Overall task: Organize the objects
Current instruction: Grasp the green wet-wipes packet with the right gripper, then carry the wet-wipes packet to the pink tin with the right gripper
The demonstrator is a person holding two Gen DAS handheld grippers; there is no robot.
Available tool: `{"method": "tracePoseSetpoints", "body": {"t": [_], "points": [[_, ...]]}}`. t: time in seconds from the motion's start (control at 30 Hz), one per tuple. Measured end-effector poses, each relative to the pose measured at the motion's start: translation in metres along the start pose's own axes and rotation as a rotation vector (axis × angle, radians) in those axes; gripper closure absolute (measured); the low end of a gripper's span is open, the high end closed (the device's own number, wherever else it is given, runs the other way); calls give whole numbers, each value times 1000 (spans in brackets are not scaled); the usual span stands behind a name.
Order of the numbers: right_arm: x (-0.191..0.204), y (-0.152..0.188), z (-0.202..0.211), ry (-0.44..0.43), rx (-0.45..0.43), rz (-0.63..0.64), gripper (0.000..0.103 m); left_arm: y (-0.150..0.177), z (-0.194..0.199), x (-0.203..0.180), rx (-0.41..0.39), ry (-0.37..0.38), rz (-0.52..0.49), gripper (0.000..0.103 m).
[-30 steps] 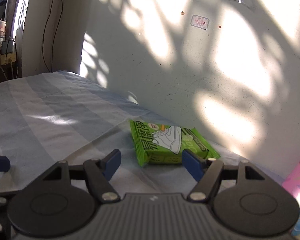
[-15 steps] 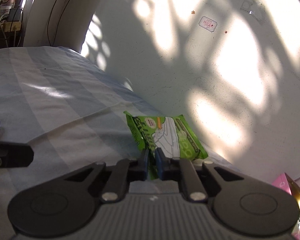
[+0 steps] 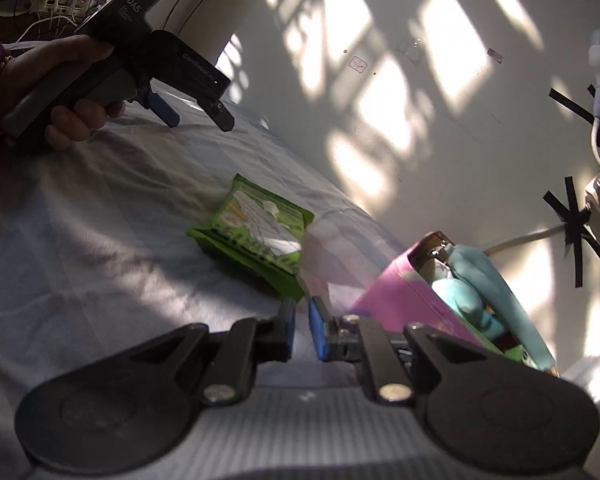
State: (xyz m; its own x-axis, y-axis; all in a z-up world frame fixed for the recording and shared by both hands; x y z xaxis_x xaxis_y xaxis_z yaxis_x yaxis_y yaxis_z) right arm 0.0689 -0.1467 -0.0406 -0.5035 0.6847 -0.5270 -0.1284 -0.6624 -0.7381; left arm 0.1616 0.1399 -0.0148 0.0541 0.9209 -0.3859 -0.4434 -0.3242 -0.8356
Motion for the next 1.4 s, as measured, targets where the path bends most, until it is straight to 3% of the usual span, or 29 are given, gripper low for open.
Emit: {"method": "tracePoseSetpoints", "body": {"t": [0.07,0.13,0.23,0.3,0.33,0.47,0.57,0.67,0.83,0.97,1.07,1.2,1.3,1.4], "points": [[-31,26,16,86,57,-106,92,6,-2,-29,1,33,-113,12],[-58,46,28,120,98,-290,86,11,-7,-56,14,49,-223,13],[-77,60,34,-20,97,-651,83,9,-20,-75,7,19,-292,11],[-73,56,33,-94,66,-748,76,2,-33,-75,27,16,-267,7],[-66,49,30,-128,51,-761,70,1,-41,-75,52,28,-260,7],[-30,23,13,-252,37,-741,63,9,-60,-80,150,76,-285,9],[-4,6,-10,-309,51,-698,59,23,-63,-82,234,138,-276,25],[14,-3,-28,-359,72,-681,58,32,-54,-84,253,181,-212,35],[5,0,-32,-338,58,-715,57,56,-26,-102,289,263,-181,40],[-26,29,-14,-245,56,-789,55,85,5,-133,326,363,-167,41],[-48,55,3,-180,71,-830,52,101,19,-156,367,419,-210,39],[-72,75,19,-123,76,-869,50,93,16,-155,360,377,-182,33],[-83,75,21,-136,46,-911,48,80,13,-145,345,356,-84,32],[-88,70,10,-164,33,-938,48,79,8,-145,347,318,-59,34]]}}
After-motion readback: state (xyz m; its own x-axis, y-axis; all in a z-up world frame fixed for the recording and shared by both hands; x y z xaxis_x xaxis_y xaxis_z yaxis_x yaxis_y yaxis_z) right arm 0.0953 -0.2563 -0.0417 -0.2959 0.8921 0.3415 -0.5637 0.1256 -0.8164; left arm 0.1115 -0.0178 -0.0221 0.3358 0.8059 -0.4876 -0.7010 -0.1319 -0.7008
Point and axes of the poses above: each gripper's, at about its wrist camera, not at the fingertips, and z roughly against the way its jaws point, x to its left, y to its underside, the point moved 8 cm from there along -z, roughly the way its jaws point, and after that the axes turned 4 degrees about -x, right-handed, at the moved point
